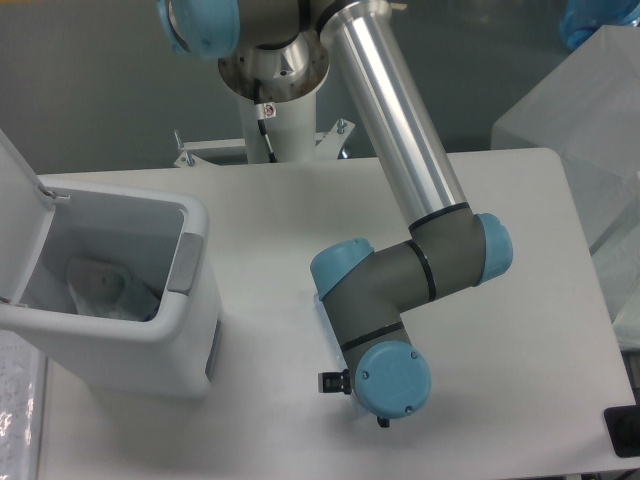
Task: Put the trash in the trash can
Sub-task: 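Rotate the wrist and align the gripper with the bottle's cap end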
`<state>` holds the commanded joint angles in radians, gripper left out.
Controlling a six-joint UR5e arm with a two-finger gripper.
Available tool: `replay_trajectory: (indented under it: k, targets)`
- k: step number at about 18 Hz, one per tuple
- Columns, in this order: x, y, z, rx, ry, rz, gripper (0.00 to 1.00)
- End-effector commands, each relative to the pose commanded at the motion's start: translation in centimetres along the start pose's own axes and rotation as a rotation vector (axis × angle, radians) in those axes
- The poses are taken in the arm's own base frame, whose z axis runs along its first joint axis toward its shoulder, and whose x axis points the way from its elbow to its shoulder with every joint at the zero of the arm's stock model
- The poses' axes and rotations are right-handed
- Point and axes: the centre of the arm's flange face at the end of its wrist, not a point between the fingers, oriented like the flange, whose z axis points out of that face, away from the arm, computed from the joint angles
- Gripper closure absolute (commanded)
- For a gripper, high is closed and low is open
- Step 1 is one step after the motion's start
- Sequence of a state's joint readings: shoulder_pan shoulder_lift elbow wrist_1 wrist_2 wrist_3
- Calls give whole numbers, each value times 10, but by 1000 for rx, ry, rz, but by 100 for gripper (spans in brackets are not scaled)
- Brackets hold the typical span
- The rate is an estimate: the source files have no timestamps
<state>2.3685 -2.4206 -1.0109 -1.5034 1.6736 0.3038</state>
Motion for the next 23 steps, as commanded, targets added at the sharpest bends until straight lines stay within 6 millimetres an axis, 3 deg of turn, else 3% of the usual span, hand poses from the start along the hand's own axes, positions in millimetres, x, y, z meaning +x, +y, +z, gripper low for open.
replay_trajectory:
  k: [2,5,9,14,15,23]
  targets:
    - [4,-2,7,-9,-18,6,0]
    - [22,-9,35,-83,-164,27,0]
    - [22,-11,34,-80,-184,15,3]
    - [23,-10,29,-74,-185,2,60]
    - [23,-10,29,-74,-185,2,64]
    - [26,-7,11,-34,-150,-3,64]
